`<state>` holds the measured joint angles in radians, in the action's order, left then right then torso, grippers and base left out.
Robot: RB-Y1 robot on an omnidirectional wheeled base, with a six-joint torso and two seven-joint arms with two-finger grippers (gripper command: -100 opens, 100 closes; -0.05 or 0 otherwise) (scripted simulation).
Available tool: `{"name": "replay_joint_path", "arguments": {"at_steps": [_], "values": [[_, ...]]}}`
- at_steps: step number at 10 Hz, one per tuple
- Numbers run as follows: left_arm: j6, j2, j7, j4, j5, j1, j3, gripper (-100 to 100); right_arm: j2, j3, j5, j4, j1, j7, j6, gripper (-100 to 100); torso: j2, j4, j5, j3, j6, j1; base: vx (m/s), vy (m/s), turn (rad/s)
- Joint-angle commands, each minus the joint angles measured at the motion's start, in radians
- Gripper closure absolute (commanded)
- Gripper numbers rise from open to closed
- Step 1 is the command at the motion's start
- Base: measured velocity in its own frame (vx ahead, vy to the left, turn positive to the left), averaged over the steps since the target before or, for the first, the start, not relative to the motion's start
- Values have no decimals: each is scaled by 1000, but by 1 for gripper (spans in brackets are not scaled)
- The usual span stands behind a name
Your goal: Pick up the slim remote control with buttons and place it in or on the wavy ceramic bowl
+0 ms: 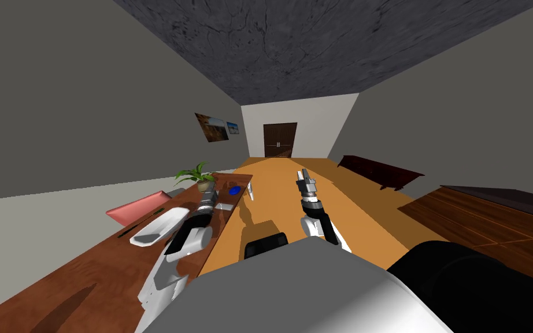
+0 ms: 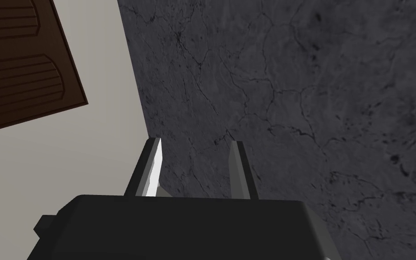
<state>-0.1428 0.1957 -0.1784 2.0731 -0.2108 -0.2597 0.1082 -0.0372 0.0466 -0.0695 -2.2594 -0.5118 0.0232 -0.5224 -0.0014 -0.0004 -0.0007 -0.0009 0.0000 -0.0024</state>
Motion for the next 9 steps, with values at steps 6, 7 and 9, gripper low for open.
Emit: {"name": "replay_joint_path", "arguments": {"at_steps": [6, 7, 9], "values": [[-182, 31, -34, -141, -34, 86, 21, -100, 0, 0, 0, 0, 0, 0, 0, 0, 0, 0, 0, 0, 0, 2, 20, -28, 18], [-200, 31, -34, -141, -34, 86, 21, -100, 0, 0, 0, 0, 0, 0, 0, 0, -1, 0, 0, 0, 0, 2, 25, -22, 16], [-251, 41, -45, -185, -44, 113, 28, -100, 0, 0, 0, 0, 0, 0, 0, 0, 0, 0, 0, 0, 0, 2, 13, -14, 10]]}}
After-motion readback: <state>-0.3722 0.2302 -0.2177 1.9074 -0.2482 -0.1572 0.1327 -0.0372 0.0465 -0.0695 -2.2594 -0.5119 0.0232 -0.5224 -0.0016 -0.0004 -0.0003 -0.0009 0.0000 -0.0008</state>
